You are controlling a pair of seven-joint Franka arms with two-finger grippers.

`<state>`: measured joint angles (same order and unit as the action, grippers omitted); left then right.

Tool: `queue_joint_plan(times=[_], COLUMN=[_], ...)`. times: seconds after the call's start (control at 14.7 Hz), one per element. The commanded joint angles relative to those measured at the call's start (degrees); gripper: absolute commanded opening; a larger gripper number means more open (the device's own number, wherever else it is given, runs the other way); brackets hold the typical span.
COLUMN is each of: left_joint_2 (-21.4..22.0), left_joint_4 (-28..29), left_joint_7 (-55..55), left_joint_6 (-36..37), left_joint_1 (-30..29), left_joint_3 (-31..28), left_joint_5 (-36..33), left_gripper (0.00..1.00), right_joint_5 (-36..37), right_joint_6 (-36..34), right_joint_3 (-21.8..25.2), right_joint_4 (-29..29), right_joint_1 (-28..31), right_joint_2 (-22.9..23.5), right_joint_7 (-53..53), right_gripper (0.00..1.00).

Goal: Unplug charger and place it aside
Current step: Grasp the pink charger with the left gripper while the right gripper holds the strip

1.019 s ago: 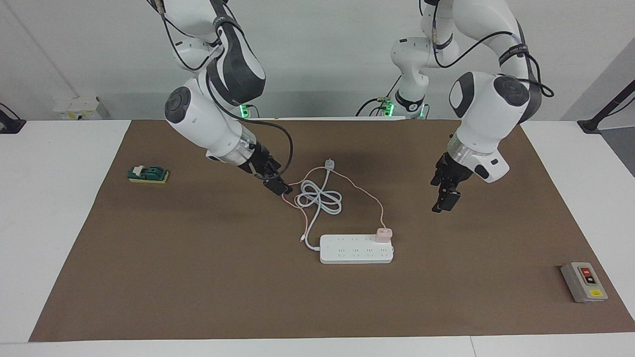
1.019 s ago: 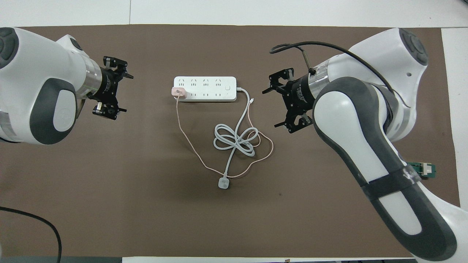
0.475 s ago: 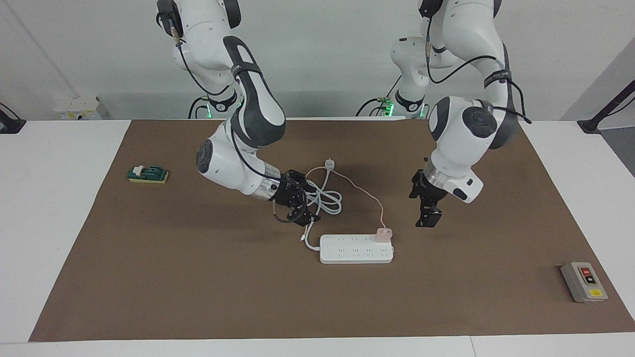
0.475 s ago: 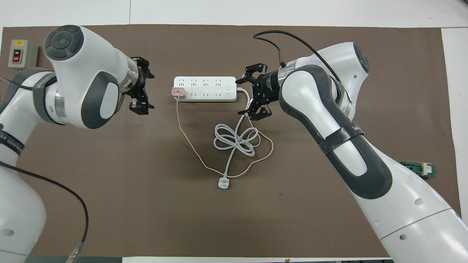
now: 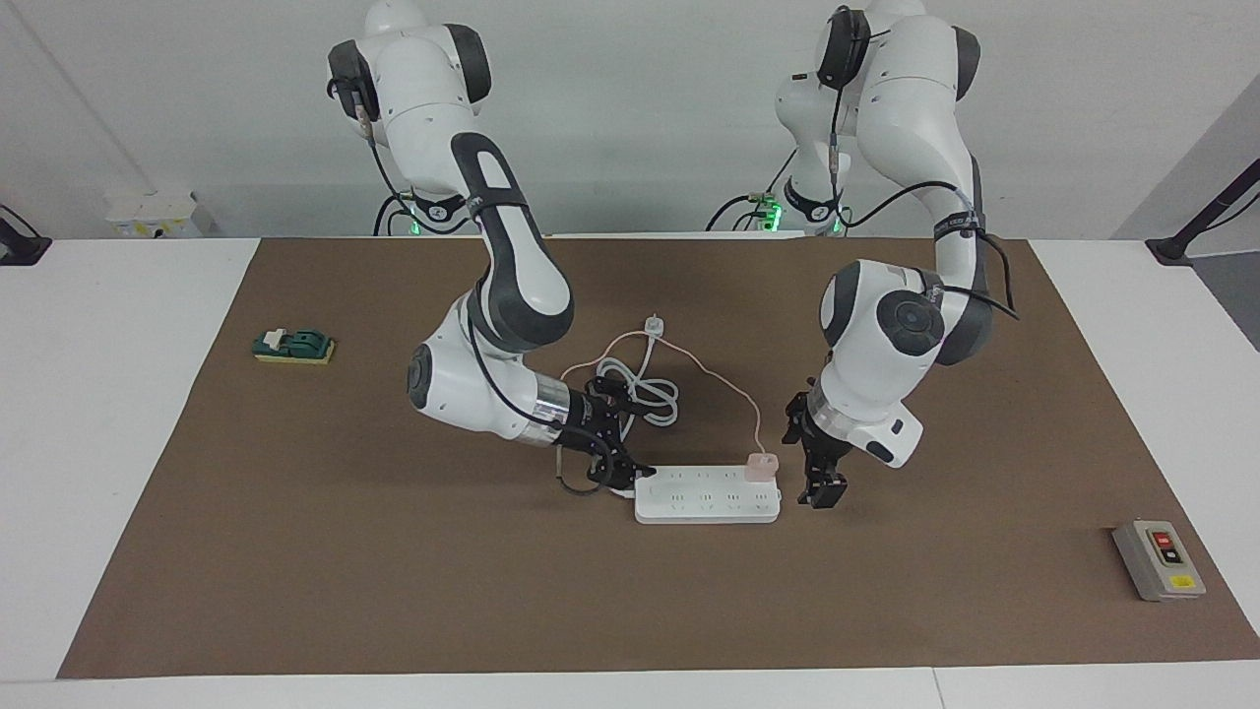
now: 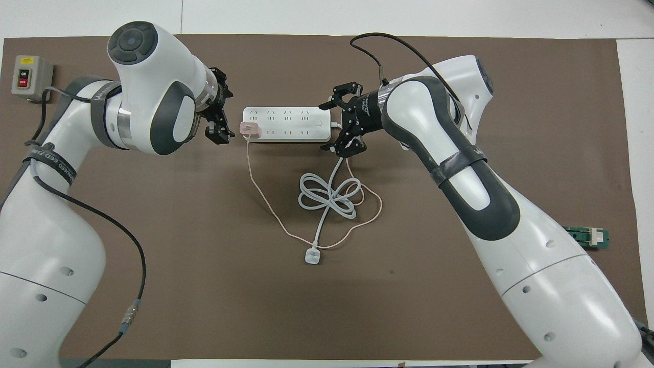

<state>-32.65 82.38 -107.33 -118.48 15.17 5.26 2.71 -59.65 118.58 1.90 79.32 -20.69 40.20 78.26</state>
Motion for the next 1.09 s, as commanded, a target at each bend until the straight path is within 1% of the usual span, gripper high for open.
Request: queue_joint_plan(times=[0.0, 0.14, 0.2, 0.34, 0.54, 0.61, 0.68, 0.81, 1.02], left_joint_2=[-0.49, 0.30, 0.48, 0.75, 2.68, 2.77, 2.77, 2.77, 2.77], left_joint_4=[0.31, 2.68, 3.31, 4.62, 9.98, 10.34, 10.08, 9.90, 9.11], left_joint_7=[-2.01, -2.01, -2.01, -2.01, -2.10, -2.10, -2.10, -2.10, -2.10], left_joint_6=[-0.78, -1.23, -1.49, -2.89, -7.02, -7.20, -7.03, -6.94, -6.24], left_joint_1=[2.58, 3.20, 3.20, 3.55, 4.78, 5.13, 5.14, 5.14, 5.05], left_joint_3=[-1.74, -1.74, -1.74, -1.74, -1.74, -1.74, -1.74, -1.74, -1.74], left_joint_5=[-1.03, -1.21, -1.21, -1.21, -1.21, -1.21, -1.21, -1.21, -1.12], left_gripper=[1.00, 1.00, 1.00, 1.00, 0.95, 0.92, 0.87, 0.86, 0.81], right_joint_5=[-1.35, -1.96, -3.62, -4.34, -4.16, -4.07, -3.99, -3.81, -3.55], right_joint_6=[-2.13, -1.60, -1.43, -0.99, -0.02, 0.15, 0.16, 0.16, 1.03], right_joint_3=[-1.19, -2.68, -2.69, -2.69, -2.60, -2.52, -2.52, -2.17, -1.81], right_joint_4=[-11.79, -12.61, -13.05, -13.40, -13.40, -13.40, -13.40, -13.49, -13.93], right_joint_1=[0.65, 0.82, 1.26, 1.26, 0.91, 0.82, 0.82, 0.82, 0.56], right_joint_2=[9.78, 11.47, 12.00, 13.14, 13.50, 13.58, 14.02, 14.29, 14.99], right_joint_7=[-1.87, -4.07, -5.21, -7.41, -8.30, -8.82, -9.61, -10.05, -10.50], right_gripper=[1.00, 1.00, 1.00, 1.00, 1.00, 1.00, 1.00, 1.00, 1.00])
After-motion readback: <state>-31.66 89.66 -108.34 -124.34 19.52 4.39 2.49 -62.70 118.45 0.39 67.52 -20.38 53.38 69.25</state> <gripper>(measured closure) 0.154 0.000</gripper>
